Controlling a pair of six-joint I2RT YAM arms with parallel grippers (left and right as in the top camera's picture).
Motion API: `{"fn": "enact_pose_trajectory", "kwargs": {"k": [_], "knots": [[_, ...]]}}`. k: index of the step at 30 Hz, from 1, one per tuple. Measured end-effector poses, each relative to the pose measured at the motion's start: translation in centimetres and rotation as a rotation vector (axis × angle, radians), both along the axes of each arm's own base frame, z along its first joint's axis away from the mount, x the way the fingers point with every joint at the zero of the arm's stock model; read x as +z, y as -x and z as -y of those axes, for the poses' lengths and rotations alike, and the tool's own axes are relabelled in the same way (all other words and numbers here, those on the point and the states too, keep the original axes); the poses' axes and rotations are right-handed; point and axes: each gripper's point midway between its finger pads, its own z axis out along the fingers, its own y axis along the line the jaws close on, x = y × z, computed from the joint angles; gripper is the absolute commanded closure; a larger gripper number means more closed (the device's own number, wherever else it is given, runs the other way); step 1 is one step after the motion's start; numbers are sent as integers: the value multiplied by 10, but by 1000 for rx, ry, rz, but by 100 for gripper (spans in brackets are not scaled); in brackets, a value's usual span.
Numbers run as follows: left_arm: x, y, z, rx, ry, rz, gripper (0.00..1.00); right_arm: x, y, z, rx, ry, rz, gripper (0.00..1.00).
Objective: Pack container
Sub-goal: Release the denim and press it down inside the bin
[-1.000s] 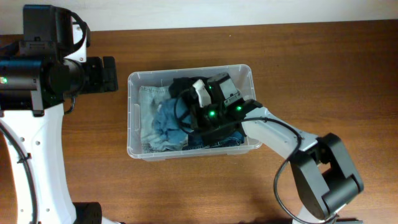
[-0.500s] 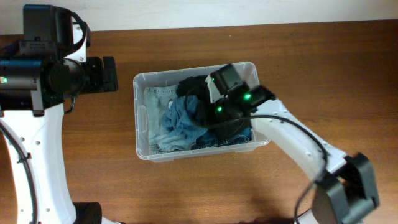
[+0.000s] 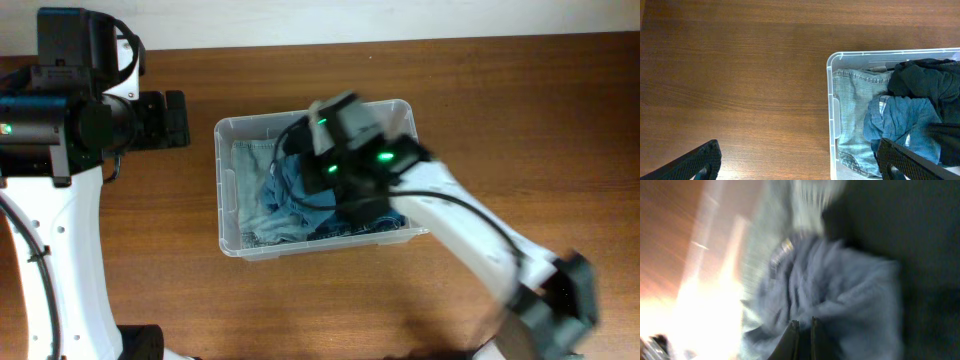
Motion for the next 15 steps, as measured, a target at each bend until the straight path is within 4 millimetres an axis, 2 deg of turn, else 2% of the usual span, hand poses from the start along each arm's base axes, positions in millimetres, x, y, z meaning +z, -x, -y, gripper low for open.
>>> {"fn": "enact_pose_trajectory", "kwargs": {"k": [3,5,8,9,11,12,15], "knots": [[0,0,0,0,0,0,1,-59,13,-19,51,74,-102,96],[0,0,0,0,0,0,1,-75,14,-28,66,91,-122,96],[0,0,0,0,0,0,0,-76,14,-34,63,89,-137,96],[0,0,0,0,0,0,0,-76,13,-34,62,85,-143,92],[0,0,0,0,0,0,1,-75,14,-35,58,72,-155,77],[0,0,0,0,0,0,1,-72,14,-37,64,59,-160,64],[0,0,0,0,0,0,0,-64,18,-38,88,38,-167,48]]}}
